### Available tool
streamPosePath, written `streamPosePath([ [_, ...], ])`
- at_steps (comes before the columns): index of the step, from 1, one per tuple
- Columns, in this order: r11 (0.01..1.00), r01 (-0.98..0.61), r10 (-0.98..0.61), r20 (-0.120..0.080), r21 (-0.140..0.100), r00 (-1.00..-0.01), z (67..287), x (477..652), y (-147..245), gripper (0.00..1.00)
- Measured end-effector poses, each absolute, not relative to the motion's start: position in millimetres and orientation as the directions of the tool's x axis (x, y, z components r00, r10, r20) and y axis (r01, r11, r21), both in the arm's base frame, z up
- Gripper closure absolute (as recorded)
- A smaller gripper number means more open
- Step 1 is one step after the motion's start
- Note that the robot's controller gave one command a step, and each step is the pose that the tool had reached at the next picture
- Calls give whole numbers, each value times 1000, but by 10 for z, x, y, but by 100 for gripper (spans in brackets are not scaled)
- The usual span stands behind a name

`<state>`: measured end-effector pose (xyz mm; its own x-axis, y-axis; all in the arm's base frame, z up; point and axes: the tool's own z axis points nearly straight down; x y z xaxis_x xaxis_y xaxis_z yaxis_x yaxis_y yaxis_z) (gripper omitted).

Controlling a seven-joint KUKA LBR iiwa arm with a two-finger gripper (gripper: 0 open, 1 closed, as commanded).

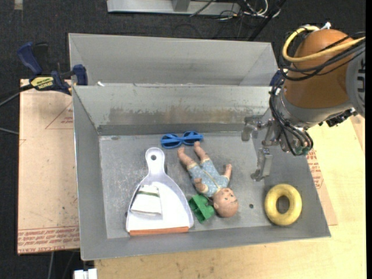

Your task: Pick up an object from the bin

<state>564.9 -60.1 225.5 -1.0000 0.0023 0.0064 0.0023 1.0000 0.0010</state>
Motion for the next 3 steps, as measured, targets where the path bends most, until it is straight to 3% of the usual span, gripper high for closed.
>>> streamPosePath([
  [1, 1000, 1, 1, -2, 0, -1000, 2303, 5663, -598, 0],
  [2, 997, 74, 74, -3, 1, -997, 1746, 5557, -402, 0],
  [3, 1000, -26, -26, 3, 1, -1000, 1533, 5219, -211, 0],
])
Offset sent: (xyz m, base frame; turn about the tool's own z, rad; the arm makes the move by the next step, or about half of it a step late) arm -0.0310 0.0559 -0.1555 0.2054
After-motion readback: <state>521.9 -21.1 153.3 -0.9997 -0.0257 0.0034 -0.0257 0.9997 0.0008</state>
